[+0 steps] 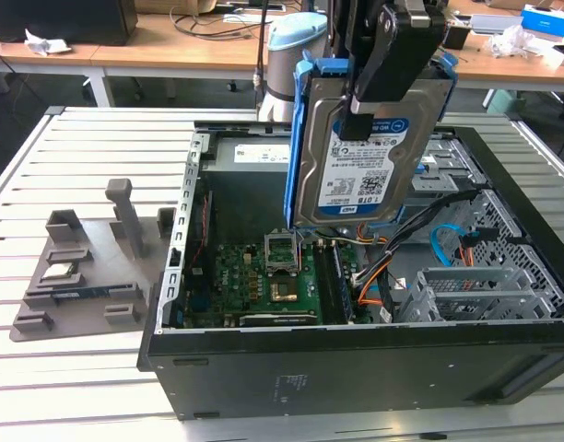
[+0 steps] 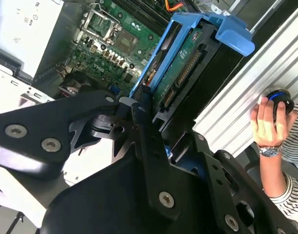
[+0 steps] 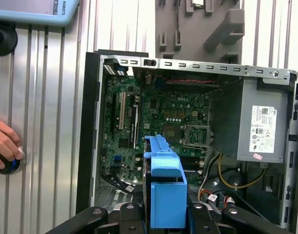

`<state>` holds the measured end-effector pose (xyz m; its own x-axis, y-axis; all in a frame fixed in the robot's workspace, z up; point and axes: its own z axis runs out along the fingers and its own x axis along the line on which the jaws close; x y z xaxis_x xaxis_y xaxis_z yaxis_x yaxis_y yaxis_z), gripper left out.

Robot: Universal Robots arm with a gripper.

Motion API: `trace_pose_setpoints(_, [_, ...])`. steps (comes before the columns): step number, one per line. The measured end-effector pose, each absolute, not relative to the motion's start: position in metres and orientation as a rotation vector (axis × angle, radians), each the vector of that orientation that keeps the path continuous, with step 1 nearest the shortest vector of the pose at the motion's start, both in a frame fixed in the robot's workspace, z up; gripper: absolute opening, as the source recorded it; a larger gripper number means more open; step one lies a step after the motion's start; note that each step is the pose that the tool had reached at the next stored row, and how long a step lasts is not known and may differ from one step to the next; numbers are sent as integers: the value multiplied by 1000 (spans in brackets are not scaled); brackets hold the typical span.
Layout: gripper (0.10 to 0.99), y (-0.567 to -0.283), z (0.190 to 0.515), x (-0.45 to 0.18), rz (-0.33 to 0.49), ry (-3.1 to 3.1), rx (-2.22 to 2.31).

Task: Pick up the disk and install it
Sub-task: 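Pick up the disk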

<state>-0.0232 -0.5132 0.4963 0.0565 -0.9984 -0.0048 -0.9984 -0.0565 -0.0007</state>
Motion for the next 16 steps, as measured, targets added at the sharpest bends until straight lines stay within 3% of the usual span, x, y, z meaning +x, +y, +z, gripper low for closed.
trace_pose_setpoints(16, [365, -547, 493, -23, 5, 2155, -2281])
